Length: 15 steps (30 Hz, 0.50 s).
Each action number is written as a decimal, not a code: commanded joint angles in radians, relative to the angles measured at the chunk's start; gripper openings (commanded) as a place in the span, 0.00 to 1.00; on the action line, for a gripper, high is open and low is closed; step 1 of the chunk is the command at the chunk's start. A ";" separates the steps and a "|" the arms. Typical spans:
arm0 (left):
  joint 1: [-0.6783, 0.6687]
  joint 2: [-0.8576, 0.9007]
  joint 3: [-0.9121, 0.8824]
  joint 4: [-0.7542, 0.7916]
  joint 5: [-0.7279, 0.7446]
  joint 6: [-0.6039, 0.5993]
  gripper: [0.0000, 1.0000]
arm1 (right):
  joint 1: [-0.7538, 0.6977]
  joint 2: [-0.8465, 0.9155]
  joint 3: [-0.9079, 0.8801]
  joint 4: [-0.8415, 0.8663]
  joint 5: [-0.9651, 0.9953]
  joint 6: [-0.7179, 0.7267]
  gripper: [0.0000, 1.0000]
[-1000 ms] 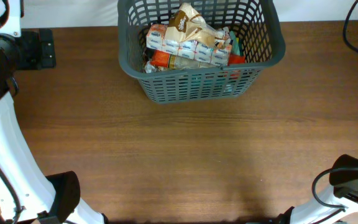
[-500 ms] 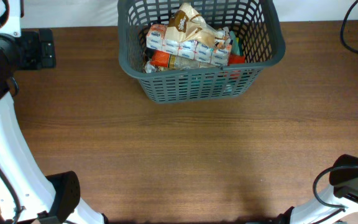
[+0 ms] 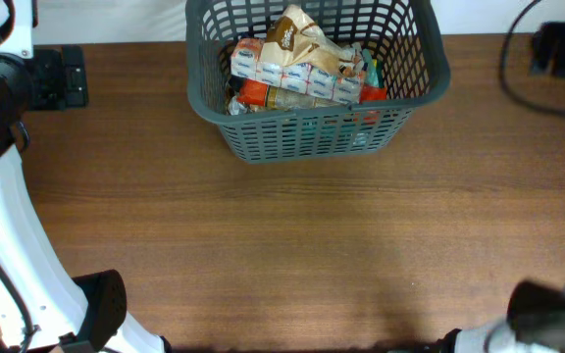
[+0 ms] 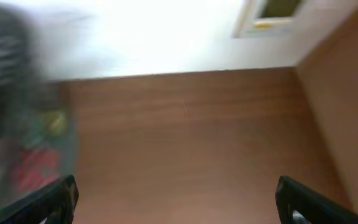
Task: Pack container
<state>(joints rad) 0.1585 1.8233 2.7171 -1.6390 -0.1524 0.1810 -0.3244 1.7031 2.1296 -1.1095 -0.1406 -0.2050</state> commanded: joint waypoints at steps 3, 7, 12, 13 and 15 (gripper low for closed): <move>0.002 -0.008 0.003 -0.001 0.003 -0.012 0.99 | 0.093 -0.362 -0.284 0.003 -0.010 0.012 0.99; 0.003 -0.008 0.003 -0.001 0.003 -0.011 0.99 | 0.098 -0.592 -0.534 0.054 -0.010 0.012 0.99; 0.003 -0.008 0.003 -0.001 0.003 -0.011 0.99 | 0.144 -0.935 -0.930 0.226 -0.010 0.012 0.99; 0.002 -0.008 0.003 -0.001 0.003 -0.011 0.99 | 0.160 -1.010 -1.017 0.273 -0.011 0.012 0.99; 0.002 -0.008 0.003 -0.001 0.003 -0.012 0.99 | 0.188 -1.128 -1.159 0.341 -0.011 0.013 0.99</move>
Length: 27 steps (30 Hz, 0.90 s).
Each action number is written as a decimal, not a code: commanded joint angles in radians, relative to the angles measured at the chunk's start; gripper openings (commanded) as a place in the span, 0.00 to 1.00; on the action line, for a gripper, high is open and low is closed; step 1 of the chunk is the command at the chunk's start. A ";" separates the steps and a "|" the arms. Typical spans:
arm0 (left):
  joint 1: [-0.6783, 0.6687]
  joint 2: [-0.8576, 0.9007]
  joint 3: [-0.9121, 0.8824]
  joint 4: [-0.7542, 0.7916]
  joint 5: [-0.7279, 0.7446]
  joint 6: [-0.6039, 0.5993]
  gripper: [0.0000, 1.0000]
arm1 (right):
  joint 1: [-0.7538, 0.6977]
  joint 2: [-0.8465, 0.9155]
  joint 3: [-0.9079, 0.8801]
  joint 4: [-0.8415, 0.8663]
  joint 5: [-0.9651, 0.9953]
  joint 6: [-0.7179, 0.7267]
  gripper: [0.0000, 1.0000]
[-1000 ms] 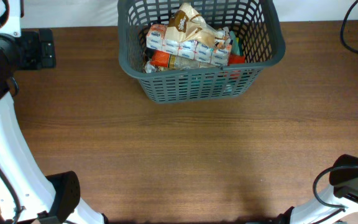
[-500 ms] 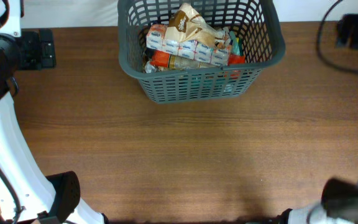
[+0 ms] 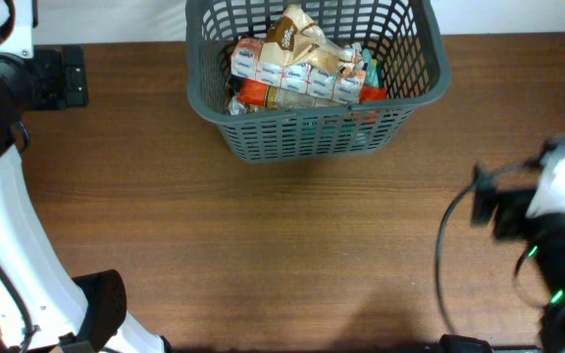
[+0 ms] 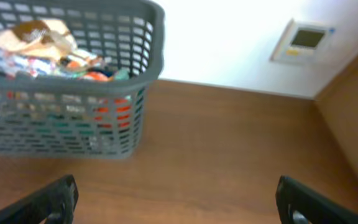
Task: Pack container
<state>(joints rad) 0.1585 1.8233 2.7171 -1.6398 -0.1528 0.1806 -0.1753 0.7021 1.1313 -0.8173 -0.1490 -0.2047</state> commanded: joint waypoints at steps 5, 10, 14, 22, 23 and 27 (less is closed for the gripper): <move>0.002 -0.008 0.003 0.000 0.003 -0.011 0.99 | 0.086 -0.394 -0.492 0.169 -0.054 0.012 0.99; 0.002 -0.008 0.003 0.000 0.003 -0.011 0.99 | 0.086 -0.529 -0.669 0.214 -0.077 0.012 0.99; 0.002 -0.008 0.003 0.000 0.003 -0.011 0.99 | 0.087 -0.618 -0.766 0.231 -0.077 0.012 0.99; 0.002 -0.008 0.003 0.000 0.003 -0.011 0.99 | 0.087 -0.699 -0.899 0.233 -0.084 0.012 0.99; 0.002 -0.008 0.003 0.000 0.003 -0.011 0.99 | 0.087 -0.699 -0.909 0.234 -0.084 0.012 0.99; 0.002 -0.008 0.003 0.000 0.003 -0.011 0.99 | 0.087 -0.699 -0.943 0.235 -0.084 0.012 0.99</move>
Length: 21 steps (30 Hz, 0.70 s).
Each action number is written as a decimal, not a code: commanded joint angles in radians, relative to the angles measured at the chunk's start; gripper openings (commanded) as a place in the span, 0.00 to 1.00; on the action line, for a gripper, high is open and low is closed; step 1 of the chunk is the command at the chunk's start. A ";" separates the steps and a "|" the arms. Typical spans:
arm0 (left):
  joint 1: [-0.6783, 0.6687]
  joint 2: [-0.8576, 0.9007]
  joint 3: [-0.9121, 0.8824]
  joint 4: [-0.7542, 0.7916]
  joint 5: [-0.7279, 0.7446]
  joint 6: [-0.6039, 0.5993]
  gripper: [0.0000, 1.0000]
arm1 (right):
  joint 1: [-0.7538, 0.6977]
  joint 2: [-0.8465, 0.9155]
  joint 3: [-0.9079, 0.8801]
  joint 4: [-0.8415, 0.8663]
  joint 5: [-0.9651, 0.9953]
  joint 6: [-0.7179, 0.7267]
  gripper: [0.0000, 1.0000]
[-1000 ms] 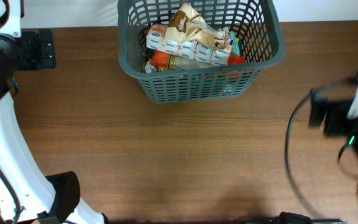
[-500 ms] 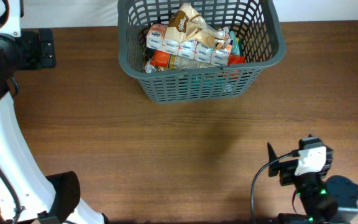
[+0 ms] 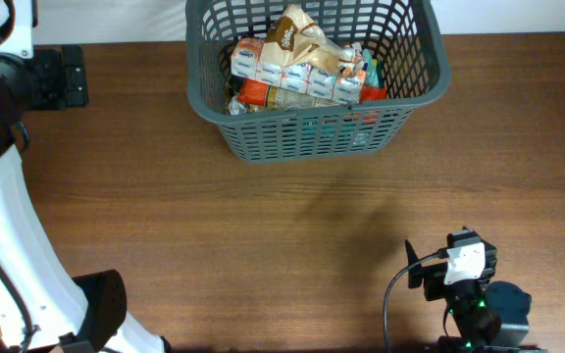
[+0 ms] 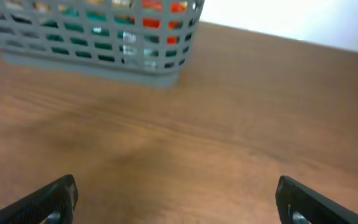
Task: Pack container
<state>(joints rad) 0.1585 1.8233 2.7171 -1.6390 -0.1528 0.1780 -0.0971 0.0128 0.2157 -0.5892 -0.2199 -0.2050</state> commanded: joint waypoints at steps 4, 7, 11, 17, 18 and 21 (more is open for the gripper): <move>0.002 -0.008 0.003 -0.001 0.003 -0.008 0.99 | 0.008 -0.010 -0.060 0.002 -0.011 0.012 0.99; 0.002 -0.008 0.003 -0.001 0.003 -0.008 0.99 | 0.008 -0.010 -0.060 0.003 -0.012 0.012 0.99; 0.002 -0.008 0.003 -0.001 0.003 -0.008 0.99 | 0.008 -0.009 -0.060 0.003 -0.012 0.012 0.99; 0.003 -0.008 0.003 -0.001 0.003 -0.008 0.99 | 0.008 -0.009 -0.060 0.003 -0.012 0.012 0.99; 0.002 -0.008 0.003 -0.001 0.003 -0.008 0.99 | 0.008 -0.009 -0.060 0.003 -0.012 0.012 0.99; 0.002 -0.008 0.003 -0.001 0.003 -0.008 0.99 | 0.008 -0.009 -0.060 0.003 -0.012 0.012 0.99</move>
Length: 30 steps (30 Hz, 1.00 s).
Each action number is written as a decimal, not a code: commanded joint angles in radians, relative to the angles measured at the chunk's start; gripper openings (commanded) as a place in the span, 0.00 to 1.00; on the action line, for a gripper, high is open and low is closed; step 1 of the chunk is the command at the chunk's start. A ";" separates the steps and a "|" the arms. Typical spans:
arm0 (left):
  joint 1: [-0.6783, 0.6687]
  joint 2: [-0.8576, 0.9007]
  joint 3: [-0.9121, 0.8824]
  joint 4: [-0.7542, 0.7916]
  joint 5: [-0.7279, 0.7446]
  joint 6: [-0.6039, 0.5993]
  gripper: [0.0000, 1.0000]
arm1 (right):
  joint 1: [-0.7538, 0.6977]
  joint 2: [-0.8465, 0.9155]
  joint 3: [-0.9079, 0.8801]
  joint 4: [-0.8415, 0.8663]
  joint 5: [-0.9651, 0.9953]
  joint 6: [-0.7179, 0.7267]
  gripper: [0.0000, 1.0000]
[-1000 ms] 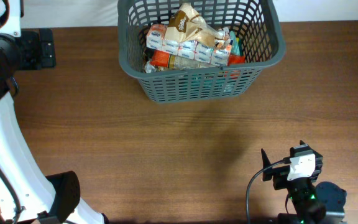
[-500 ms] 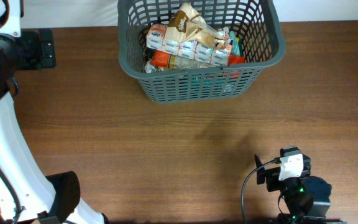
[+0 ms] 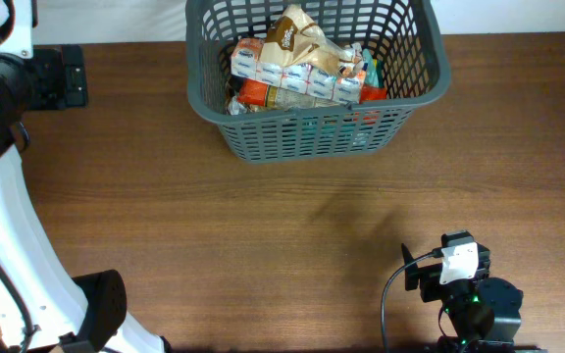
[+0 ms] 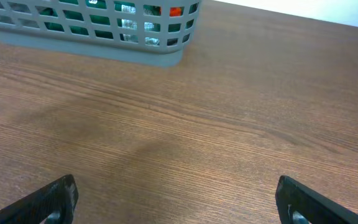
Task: Pack container
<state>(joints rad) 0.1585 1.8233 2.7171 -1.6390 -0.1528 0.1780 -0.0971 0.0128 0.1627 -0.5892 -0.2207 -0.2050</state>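
Note:
A grey slotted basket (image 3: 317,127) stands at the back middle of the wooden table (image 3: 263,235). It is filled with several snack packets and small boxes (image 3: 297,64). Only the basket's lower wall (image 4: 104,46) shows at the top of the right wrist view. My right gripper (image 4: 176,196) is open and empty, low over bare wood near the front edge. It is well short of the basket and faces it. My right arm (image 3: 464,284) sits front right. My left arm's black end (image 3: 57,78) rests at the back left, its fingers unclear.
The white left arm link (image 3: 8,226) runs along the left edge of the table. A white wall (image 3: 116,20) lies beyond the table's back edge.
My right gripper, still open and empty, has shifted very slightly toward the front edge, and the basket shows a little higher in its wrist view. The left arm and basket have not moved.
My right arm was first almost out of view at the front right corner, its camera blurred. Then it stood at the right edge, looking at the basket. After that it was low near the front edge, right of middle, open and empty, as it is now.

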 commanded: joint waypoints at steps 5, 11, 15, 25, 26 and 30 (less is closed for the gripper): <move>0.002 -0.011 0.003 -0.001 0.003 -0.008 0.99 | 0.008 -0.009 -0.006 0.003 -0.011 0.012 0.99; -0.048 -0.130 -0.157 0.000 0.003 -0.008 0.99 | 0.008 -0.009 -0.006 0.003 -0.011 0.012 0.99; -0.093 -0.341 -0.485 0.070 0.000 -0.002 0.99 | 0.008 -0.009 -0.006 0.003 -0.011 0.012 0.99; -0.093 -0.887 -1.290 0.695 0.300 -0.009 0.99 | 0.008 -0.009 -0.006 0.003 -0.011 0.012 0.99; -0.093 -0.941 -1.373 0.768 0.320 -0.009 0.99 | 0.008 -0.009 -0.006 0.003 -0.011 0.012 0.99; -0.093 -1.142 -1.688 1.007 0.375 -0.009 0.99 | 0.008 -0.009 -0.006 0.003 -0.011 0.012 0.99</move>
<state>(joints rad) 0.0666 0.8028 1.2304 -0.7254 0.1169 0.1772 -0.0971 0.0120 0.1623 -0.5861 -0.2237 -0.2047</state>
